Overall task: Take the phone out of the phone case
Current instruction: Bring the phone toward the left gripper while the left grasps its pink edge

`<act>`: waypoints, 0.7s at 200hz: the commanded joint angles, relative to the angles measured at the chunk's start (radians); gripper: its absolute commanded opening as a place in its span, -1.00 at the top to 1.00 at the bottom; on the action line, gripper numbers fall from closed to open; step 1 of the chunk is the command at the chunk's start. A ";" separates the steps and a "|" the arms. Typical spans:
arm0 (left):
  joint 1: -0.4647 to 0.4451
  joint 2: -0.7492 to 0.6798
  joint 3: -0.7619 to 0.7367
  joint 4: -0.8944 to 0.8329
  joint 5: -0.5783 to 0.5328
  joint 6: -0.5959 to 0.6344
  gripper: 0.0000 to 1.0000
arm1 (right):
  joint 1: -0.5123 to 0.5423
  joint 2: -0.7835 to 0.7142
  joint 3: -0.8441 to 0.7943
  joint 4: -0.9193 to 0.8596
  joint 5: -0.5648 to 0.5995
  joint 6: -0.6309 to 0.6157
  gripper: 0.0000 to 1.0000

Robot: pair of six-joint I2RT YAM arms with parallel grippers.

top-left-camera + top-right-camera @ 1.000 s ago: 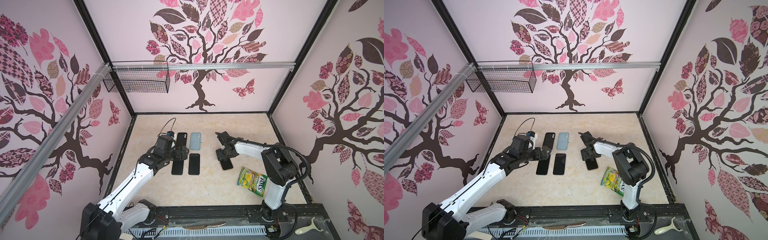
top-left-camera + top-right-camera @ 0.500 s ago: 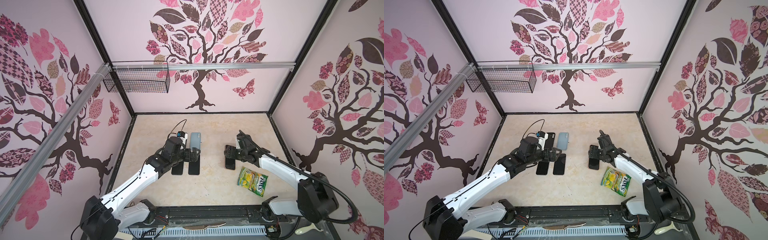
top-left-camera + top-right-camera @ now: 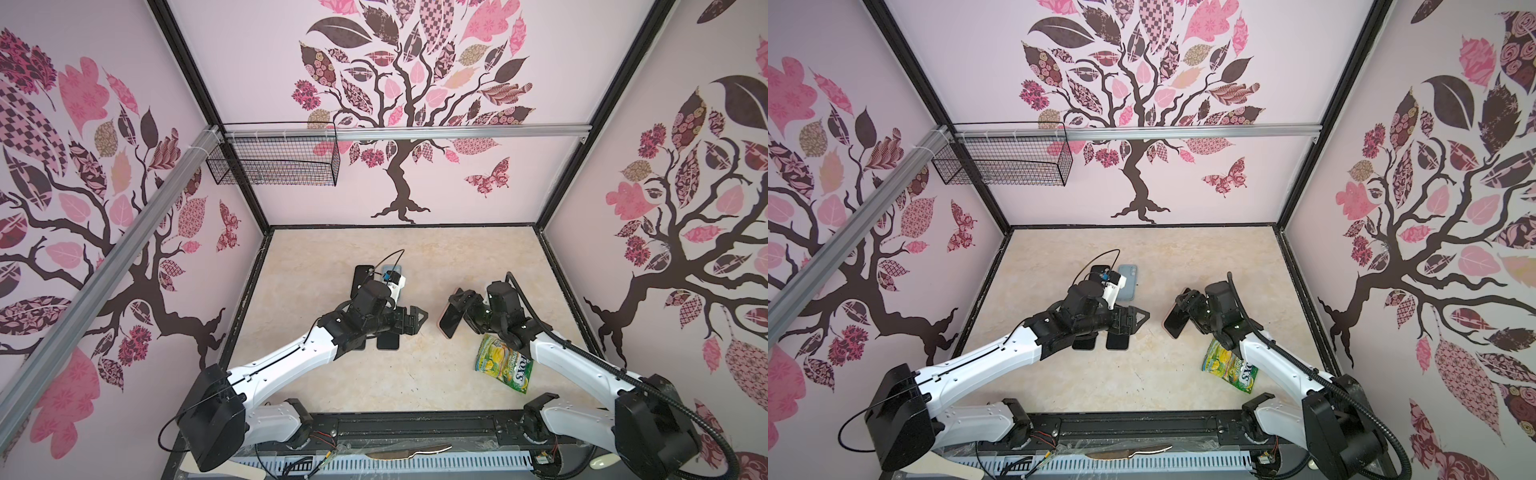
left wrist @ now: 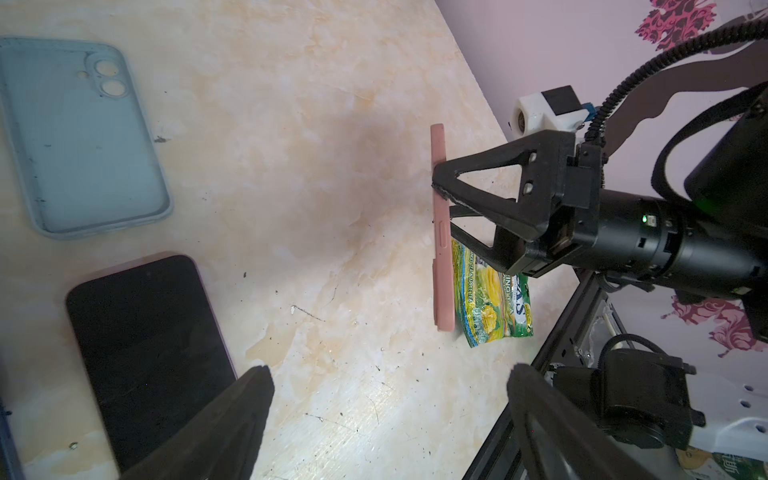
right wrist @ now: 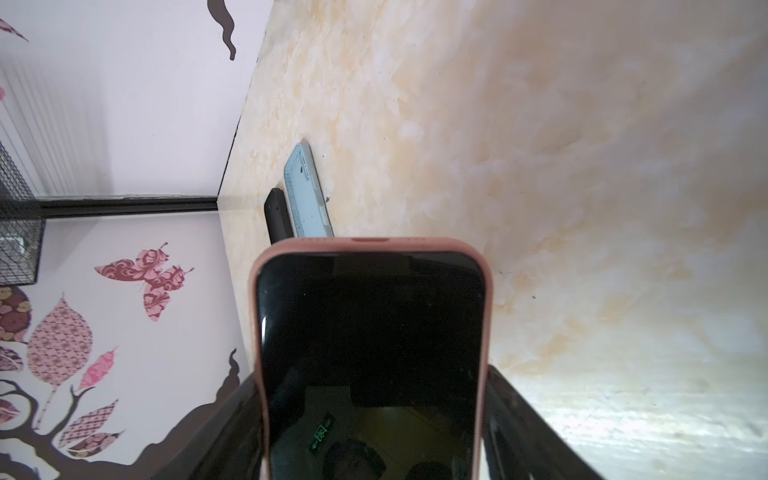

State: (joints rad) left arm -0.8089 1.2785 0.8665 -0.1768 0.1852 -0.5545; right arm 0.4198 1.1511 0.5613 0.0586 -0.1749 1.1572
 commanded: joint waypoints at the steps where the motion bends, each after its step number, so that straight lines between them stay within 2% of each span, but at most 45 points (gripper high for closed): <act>1: -0.029 0.034 0.007 0.051 0.009 -0.013 -0.79 | 0.025 -0.061 -0.004 0.099 0.001 0.102 1.00; 36: -0.055 0.101 0.020 0.064 -0.013 -0.043 -0.65 | 0.059 -0.078 -0.024 0.117 0.038 0.113 1.00; 90: -0.080 0.172 0.065 0.066 -0.021 -0.044 -0.55 | 0.094 -0.072 -0.011 0.109 0.058 0.104 1.00; 140: -0.085 0.204 0.083 0.069 -0.028 -0.051 -0.25 | 0.101 -0.072 -0.003 0.101 0.061 0.095 1.00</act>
State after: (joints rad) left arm -0.8909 1.4719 0.9016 -0.1303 0.1761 -0.6048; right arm 0.5117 1.1072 0.5270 0.1204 -0.1230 1.2537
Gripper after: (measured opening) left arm 0.648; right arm 0.753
